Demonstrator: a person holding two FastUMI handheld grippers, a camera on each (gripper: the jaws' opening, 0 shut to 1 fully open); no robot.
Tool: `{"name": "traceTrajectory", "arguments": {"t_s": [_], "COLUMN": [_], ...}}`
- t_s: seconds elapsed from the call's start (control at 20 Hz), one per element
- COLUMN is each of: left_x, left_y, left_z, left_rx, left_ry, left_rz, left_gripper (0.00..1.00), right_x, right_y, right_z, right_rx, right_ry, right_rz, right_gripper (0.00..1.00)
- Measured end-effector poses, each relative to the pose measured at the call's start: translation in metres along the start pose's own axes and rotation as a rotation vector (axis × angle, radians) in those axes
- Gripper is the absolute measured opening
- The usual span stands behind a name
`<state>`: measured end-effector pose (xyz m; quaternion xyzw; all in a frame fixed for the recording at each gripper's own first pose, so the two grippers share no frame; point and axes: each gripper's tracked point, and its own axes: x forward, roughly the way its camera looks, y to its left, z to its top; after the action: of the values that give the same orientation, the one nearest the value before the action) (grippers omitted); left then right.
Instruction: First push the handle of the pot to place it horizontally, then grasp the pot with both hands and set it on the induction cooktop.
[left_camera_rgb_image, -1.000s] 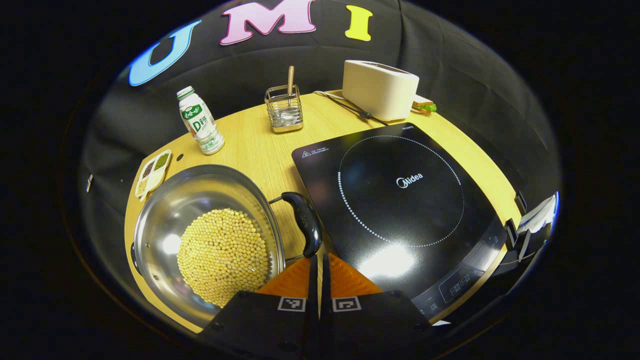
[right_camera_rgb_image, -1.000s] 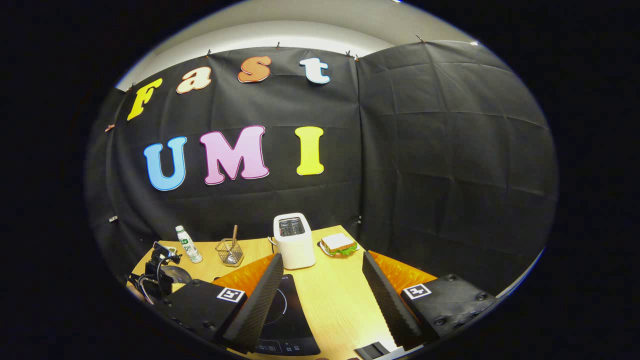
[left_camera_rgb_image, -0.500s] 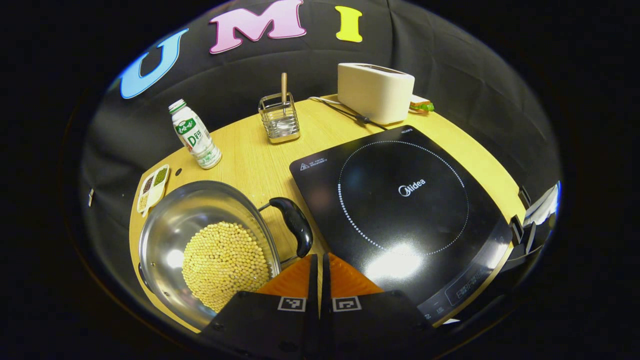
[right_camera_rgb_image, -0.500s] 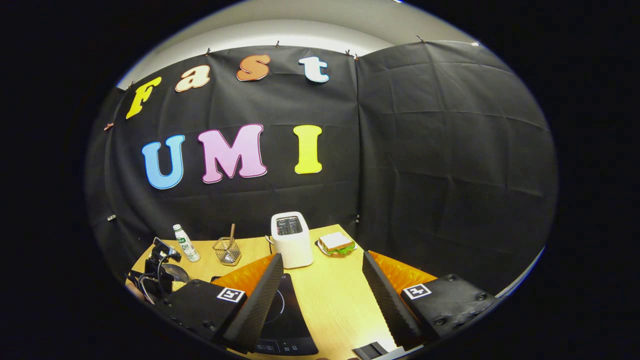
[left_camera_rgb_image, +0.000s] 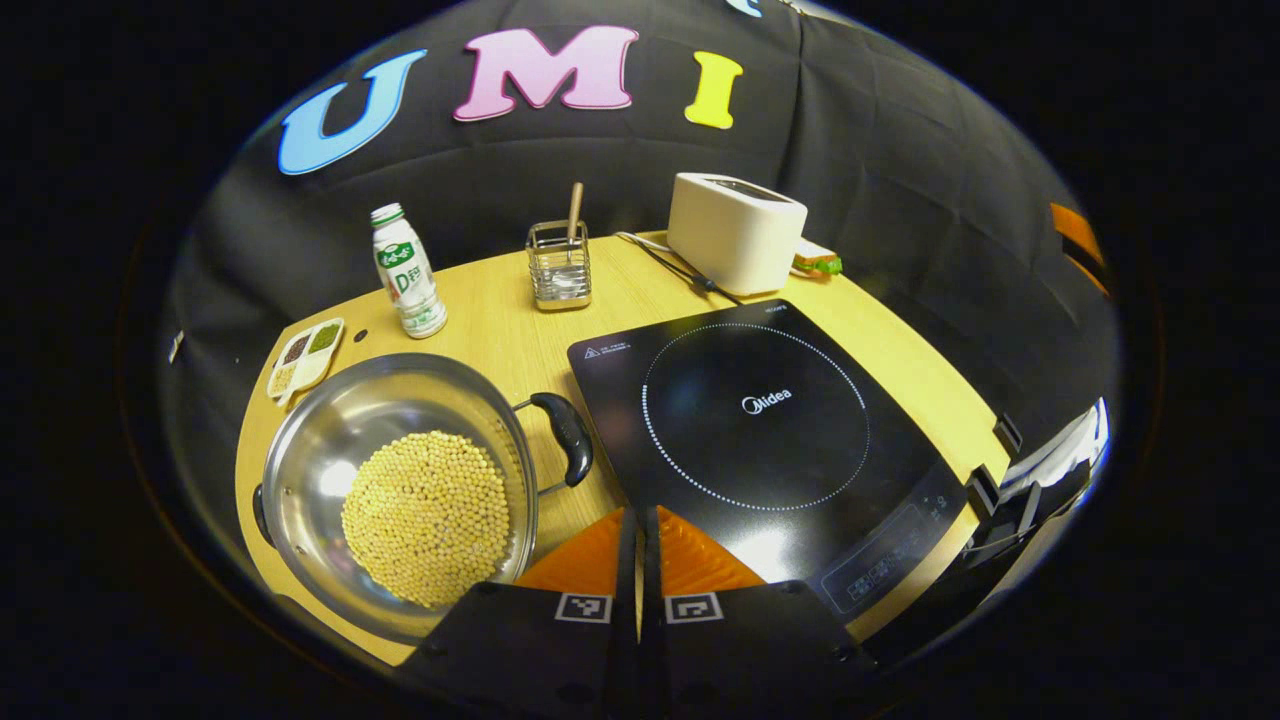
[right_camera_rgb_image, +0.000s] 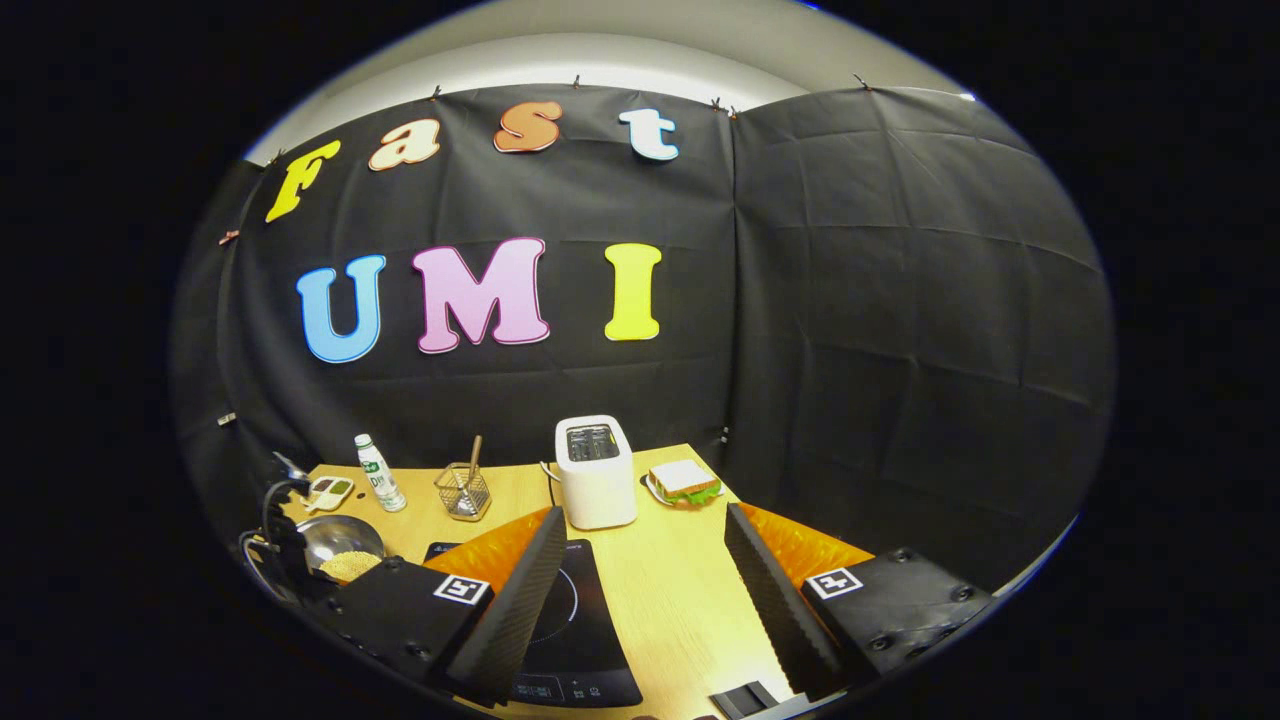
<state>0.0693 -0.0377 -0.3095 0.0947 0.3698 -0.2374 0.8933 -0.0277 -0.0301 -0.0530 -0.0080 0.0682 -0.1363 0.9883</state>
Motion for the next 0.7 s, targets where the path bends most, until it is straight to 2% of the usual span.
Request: {"name": "traceTrajectory", "arguments": {"t_s": [0.15,0.25,0.4,0.5,0.6,0.65,0.7], "left_x": [-0.027,-0.049,-0.086,-0.111,-0.133,-0.143,-0.153], "left_y": [0.016,0.032,0.066,0.087,0.110,0.122,0.136], "left_z": [-0.009,-0.013,-0.016,-0.013,-0.013,-0.011,-0.010], "left_rx": [-0.068,-0.078,-0.072,-0.108,-0.159,-0.186,-0.210], "left_ry": [-0.071,-0.116,-0.165,-0.208,-0.242,-0.258,-0.273], "left_rz": [0.033,0.068,0.138,0.168,0.196,0.209,0.226], "left_gripper": [0.05,0.06,0.07,0.12,0.22,0.36,0.42], "right_x": [-0.001,0.001,0.008,0.013,0.019,0.022,0.024], "right_y": [0.009,0.022,0.059,0.094,0.134,0.153,0.174], "right_z": [-0.008,-0.016,-0.032,-0.042,-0.046,-0.047,-0.049], "right_rx": [0.026,0.004,-0.028,-0.026,-0.018,-0.019,-0.024], "right_ry": [0.033,0.052,0.098,0.136,0.158,0.165,0.171], "right_rz": [0.007,0.031,0.092,0.143,0.200,0.228,0.259], "right_gripper": [0.99,0.99,0.99,0.99,0.99,0.99,0.99]}}
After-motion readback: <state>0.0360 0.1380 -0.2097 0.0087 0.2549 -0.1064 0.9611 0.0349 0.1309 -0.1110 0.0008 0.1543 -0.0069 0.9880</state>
